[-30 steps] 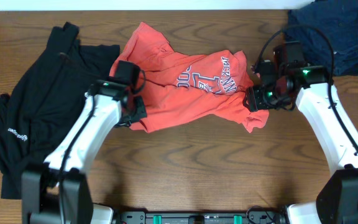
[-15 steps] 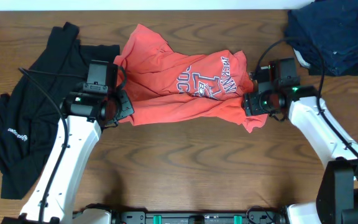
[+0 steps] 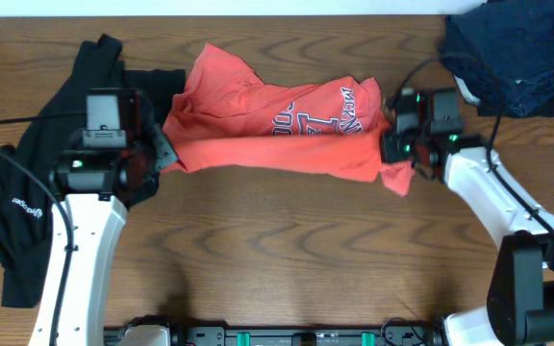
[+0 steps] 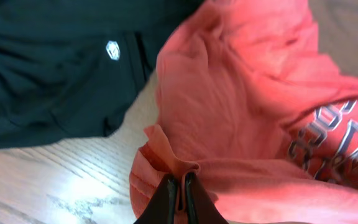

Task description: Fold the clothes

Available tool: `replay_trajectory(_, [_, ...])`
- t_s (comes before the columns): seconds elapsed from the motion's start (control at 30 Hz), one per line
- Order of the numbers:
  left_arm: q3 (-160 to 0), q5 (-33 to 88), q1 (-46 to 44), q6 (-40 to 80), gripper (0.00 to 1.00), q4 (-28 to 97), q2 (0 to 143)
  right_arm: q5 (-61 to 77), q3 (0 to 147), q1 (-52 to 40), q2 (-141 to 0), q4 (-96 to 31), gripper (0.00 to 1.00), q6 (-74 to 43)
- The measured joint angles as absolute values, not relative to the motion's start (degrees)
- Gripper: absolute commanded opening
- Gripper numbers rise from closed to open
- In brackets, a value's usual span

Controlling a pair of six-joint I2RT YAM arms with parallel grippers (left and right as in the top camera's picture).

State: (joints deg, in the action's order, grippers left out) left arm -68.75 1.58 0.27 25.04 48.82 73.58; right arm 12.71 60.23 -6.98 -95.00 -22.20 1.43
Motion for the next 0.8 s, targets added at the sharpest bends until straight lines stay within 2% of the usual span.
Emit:
replay_trajectory(0.13, [-69.80, 1.54, 1.91, 25.02, 0.06, 50.50, 73.10, 14.04, 68.75, -6.98, -94.96, -27.68, 0.01, 2.13])
replay_trajectory(0.27, [-69.91, 1.89, 2.00, 25.76, 0.06, 55.79, 73.06, 14.11, 73.58, -7.88, -94.83, -40.14, 0.01, 4.47])
replay_trajectory(0.4, [-69.87, 3.44, 2.17, 27.20, 0.06, 61.54, 73.08, 13.58, 72.58, -11.03, -94.80, -50.92, 0.01, 5.87])
replay_trajectory(0.5, [-69.49, 4.16, 2.17, 27.29, 0.06, 63.44, 73.08, 13.96, 69.63, -13.87, -94.80, -54.04, 0.01, 5.89])
replay_trajectory(0.57, [-68.79, 4.34, 2.17, 27.38, 0.06, 64.05, 73.08, 14.81, 67.26, -15.90, -94.80, -56.55, 0.19, 6.02])
replay_trajectory(0.6, [-68.40, 4.34, 2.17, 27.44, 0.06, 64.20, 73.08, 15.38, 66.15, -17.06, -94.83, -58.94, 0.34, 6.76])
replay_trajectory(0.63, [-68.03, 4.36, 2.17, 27.46, 0.06, 64.18, 73.08, 16.01, 65.49, -17.93, -94.83, -60.88, 0.45, 7.31])
replay_trajectory(0.77, [-67.66, 4.36, 2.17, 27.46, 0.06, 64.03, 73.08, 17.30, 65.76, -20.10, -94.83, -66.22, 0.53, 9.50])
replay_trajectory(0.8, [-67.66, 4.36, 2.17, 27.49, 0.06, 63.96, 73.08, 17.45, 66.54, -20.10, -94.83, -66.96, 0.57, 9.78])
